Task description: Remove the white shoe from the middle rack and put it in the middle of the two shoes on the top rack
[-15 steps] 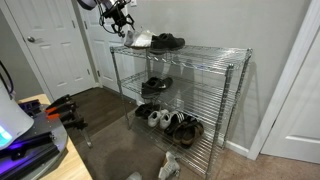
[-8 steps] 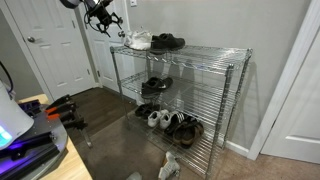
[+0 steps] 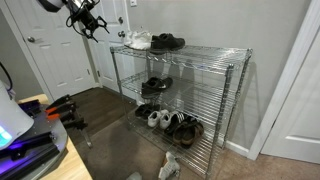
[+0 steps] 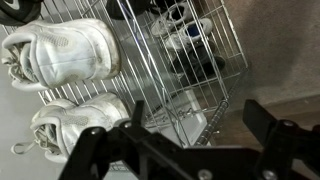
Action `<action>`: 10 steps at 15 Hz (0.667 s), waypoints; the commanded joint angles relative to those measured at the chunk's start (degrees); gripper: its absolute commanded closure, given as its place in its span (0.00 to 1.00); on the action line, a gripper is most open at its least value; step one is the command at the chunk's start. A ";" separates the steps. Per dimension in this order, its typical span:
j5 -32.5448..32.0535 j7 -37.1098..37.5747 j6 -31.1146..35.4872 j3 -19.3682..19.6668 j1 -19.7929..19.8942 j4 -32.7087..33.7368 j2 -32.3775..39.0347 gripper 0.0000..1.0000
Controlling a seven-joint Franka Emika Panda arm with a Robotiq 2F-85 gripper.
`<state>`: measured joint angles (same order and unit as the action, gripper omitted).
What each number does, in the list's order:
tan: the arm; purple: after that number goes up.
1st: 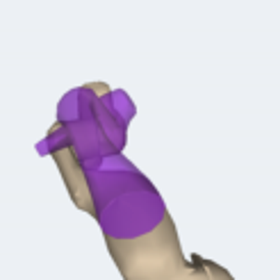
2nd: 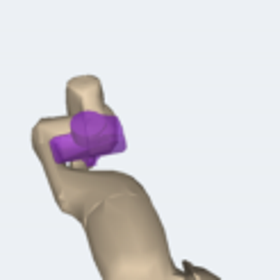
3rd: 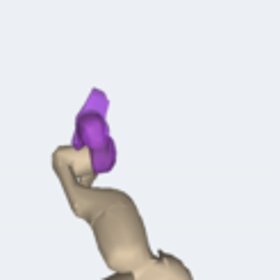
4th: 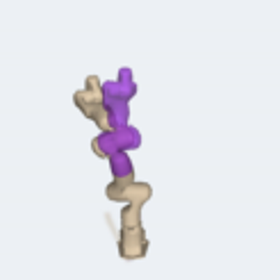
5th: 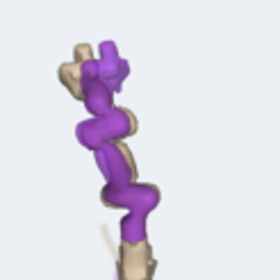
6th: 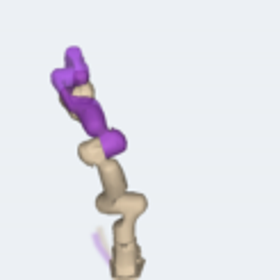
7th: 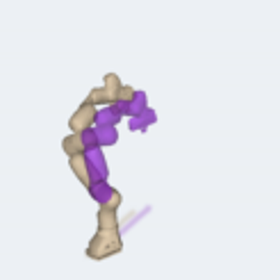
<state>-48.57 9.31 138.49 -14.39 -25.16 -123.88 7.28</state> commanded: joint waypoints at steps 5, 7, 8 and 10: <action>-10.73 10.78 2.41 -2.19 2.00 -5.35 -4.72 0.00; -10.65 10.78 2.40 -2.36 2.10 -5.20 -4.55 0.00; -10.65 10.78 2.39 -2.40 2.16 -5.06 -4.31 0.00; -10.64 10.77 2.40 -2.48 2.40 -5.04 -4.23 0.00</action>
<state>-59.30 20.22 141.00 -15.43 -24.16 -128.97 3.07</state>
